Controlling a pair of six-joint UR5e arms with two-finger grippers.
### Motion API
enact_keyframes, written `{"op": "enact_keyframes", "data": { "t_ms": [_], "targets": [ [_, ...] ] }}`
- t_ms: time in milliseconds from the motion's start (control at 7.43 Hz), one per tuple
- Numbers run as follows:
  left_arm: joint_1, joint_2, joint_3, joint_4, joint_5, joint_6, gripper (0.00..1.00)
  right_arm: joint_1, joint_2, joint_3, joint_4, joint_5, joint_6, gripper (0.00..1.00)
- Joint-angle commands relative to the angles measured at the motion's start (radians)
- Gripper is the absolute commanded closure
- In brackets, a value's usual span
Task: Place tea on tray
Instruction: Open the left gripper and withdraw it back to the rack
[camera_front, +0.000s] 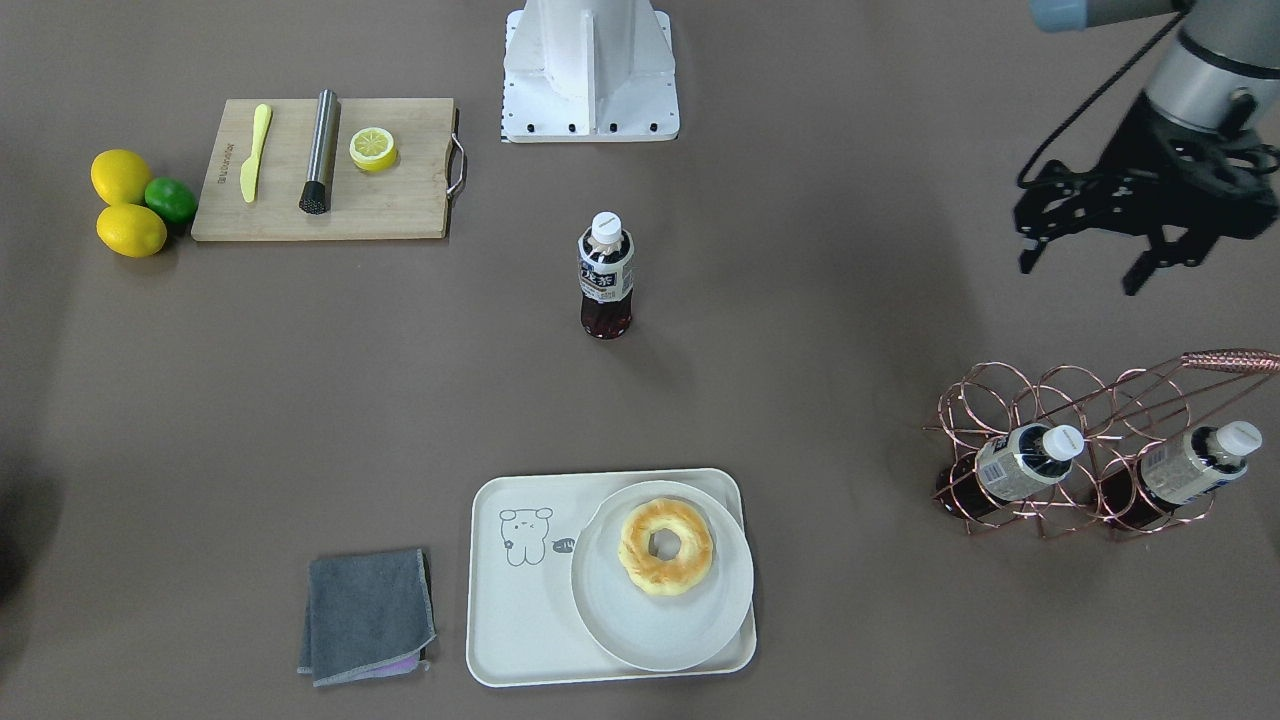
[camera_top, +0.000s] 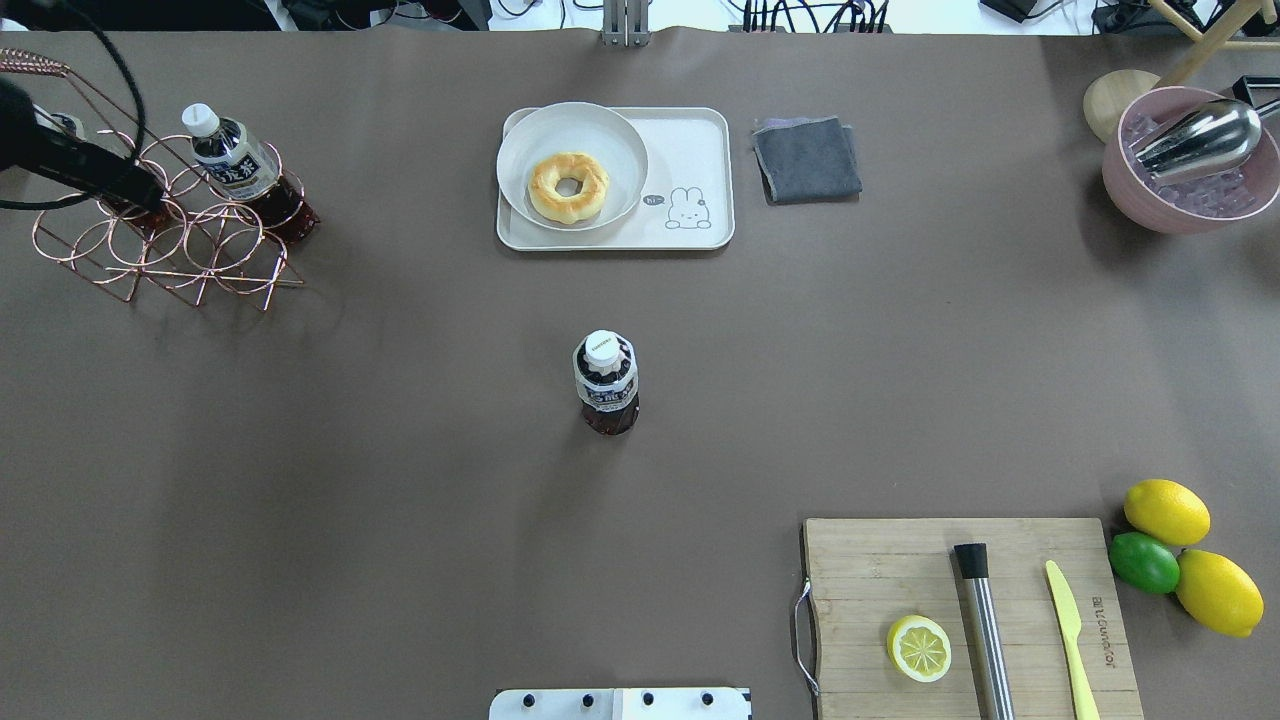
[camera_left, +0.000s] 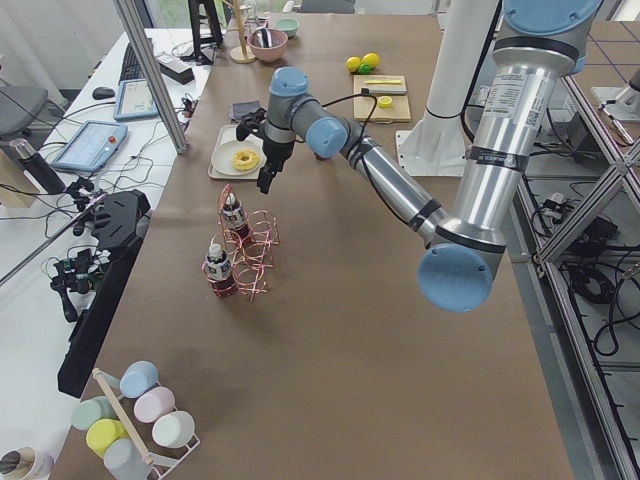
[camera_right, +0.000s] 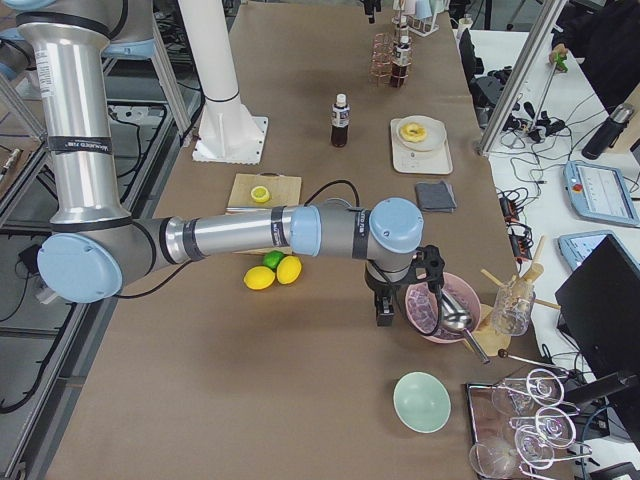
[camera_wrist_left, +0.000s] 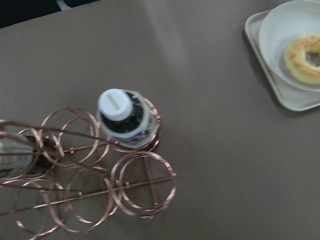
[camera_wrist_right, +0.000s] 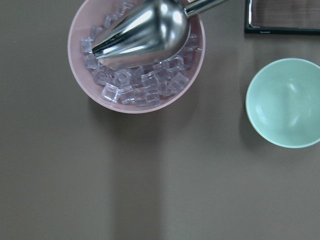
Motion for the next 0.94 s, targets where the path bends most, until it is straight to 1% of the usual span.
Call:
{"op": "enact_keyframes", "data": {
  "t_ms": [0, 135, 269, 404, 538, 673, 807],
  "targets": [
    [-0.201, 0.120, 0.072, 0.019, -0.045, 0.354, 0.02, -0.105, 0.033, 0.082, -0.006, 0.013, 0.087, 0.00],
    [-0.247, 0.142, 0.096, 0.040, -0.045, 0.425, 0.02, -0.164, 0.034, 0.157, -0.006, 0.006, 0.204, 0.00],
    [-0.308, 0.144, 0.122, 0.059, -0.047, 0.463, 0.02, -0.214, 0.049, 0.204, -0.003, 0.012, 0.291, 0.00],
    [-0.347, 0.144, 0.138, 0.074, -0.048, 0.476, 0.02, -0.269, 0.085, 0.230, 0.001, 0.001, 0.367, 0.00],
    [-0.391, 0.144, 0.155, 0.074, -0.048, 0.476, 0.02, -0.335, 0.098, 0.267, 0.005, -0.012, 0.405, 0.00],
    [-0.410, 0.157, 0.168, 0.073, -0.050, 0.477, 0.02, -0.401, 0.140, 0.299, 0.009, -0.034, 0.463, 0.00],
    [-0.416, 0.165, 0.173, 0.071, -0.048, 0.482, 0.02, -0.502, 0.232, 0.325, 0.003, -0.113, 0.661, 0.00]
  ]
}}
